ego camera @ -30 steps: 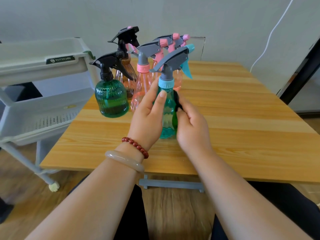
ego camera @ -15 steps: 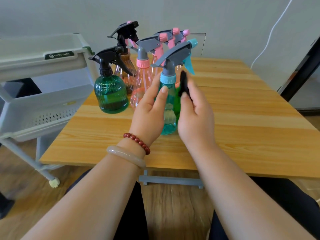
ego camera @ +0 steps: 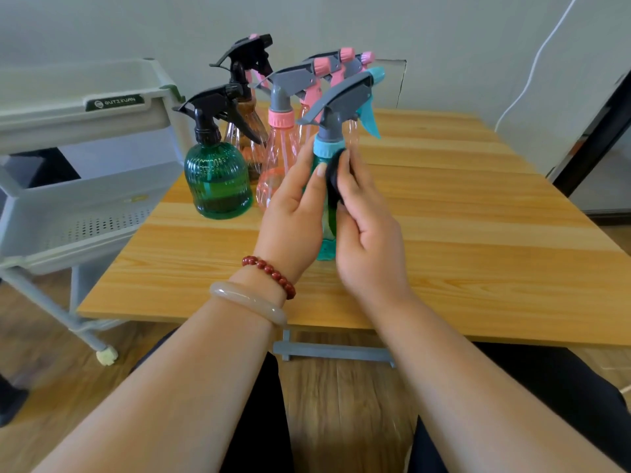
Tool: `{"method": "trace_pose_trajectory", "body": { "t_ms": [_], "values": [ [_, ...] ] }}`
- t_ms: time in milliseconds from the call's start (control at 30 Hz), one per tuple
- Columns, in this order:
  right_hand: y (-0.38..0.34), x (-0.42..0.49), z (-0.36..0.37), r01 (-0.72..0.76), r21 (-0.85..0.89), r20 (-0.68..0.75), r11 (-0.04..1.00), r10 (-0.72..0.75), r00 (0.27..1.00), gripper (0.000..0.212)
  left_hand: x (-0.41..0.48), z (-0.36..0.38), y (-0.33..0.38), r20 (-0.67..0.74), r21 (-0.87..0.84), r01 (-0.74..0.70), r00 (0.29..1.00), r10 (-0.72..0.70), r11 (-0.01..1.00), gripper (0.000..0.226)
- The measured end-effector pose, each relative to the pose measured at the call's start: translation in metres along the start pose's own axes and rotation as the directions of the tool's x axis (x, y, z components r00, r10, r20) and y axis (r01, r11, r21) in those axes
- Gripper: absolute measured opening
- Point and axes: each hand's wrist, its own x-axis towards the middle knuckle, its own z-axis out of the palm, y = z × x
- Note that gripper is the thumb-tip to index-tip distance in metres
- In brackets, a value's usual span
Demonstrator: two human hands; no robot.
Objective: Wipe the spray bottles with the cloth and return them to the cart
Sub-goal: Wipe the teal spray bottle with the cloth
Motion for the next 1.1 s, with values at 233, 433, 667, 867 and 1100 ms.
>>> {"method": "trace_pose_trajectory", "body": {
  "t_ms": [233, 433, 667, 867, 1100],
  "values": [
    [-0.011, 0.007, -0.006, -0.029, 0.001, -0.079, 1.000, 0.029, 0.996, 0.051, 0.000, -0.002, -0.001, 0.008, 0.013, 0.009, 1.000, -0.009, 1.000, 0.043],
    [-0.004, 0.003, -0.011, -0.270, 0.036, 0.021, 0.962, 0.269, 0.963, 0.050, 0.000, -0.001, -0.003, -0.005, -0.035, 0.032, 0.999, -0.032, 0.999, 0.045],
    [-0.017, 0.006, -0.011, -0.149, 0.106, -0.049, 0.983, 0.155, 0.987, 0.047, -0.004, 0.004, -0.001, 0.019, 0.005, 0.040, 0.999, -0.040, 0.999, 0.043],
    [-0.002, 0.014, -0.026, -0.383, 0.203, -0.033, 0.901, 0.397, 0.917, 0.044, -0.003, 0.009, -0.005, -0.015, 0.049, 0.048, 0.999, -0.047, 0.998, 0.055],
    [-0.003, 0.014, -0.029, -0.377, 0.278, 0.025, 0.884, 0.385, 0.922, 0.045, -0.004, 0.012, -0.006, -0.055, 0.090, 0.028, 0.998, -0.023, 0.996, 0.039]
  ]
}}
